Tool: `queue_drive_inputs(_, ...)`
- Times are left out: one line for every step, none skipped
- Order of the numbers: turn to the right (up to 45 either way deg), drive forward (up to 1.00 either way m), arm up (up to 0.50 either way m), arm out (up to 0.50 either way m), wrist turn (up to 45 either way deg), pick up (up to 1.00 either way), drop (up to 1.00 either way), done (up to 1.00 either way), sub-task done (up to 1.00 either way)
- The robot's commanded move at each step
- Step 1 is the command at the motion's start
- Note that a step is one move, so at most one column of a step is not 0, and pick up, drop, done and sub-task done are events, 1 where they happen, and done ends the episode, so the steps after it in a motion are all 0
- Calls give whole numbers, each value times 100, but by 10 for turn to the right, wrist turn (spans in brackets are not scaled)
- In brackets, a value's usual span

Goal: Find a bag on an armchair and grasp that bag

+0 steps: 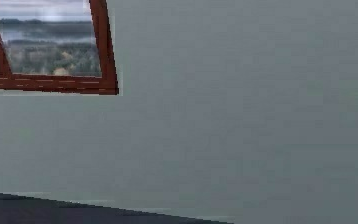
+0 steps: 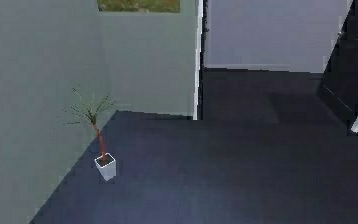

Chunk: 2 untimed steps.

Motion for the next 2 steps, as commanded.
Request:
queue_drive_inputs(0, 30, 0, 0, 0, 0, 0, 0, 0)
queue_drive_inputs(-450, 0, 0, 0, 0, 0, 0, 0, 0)
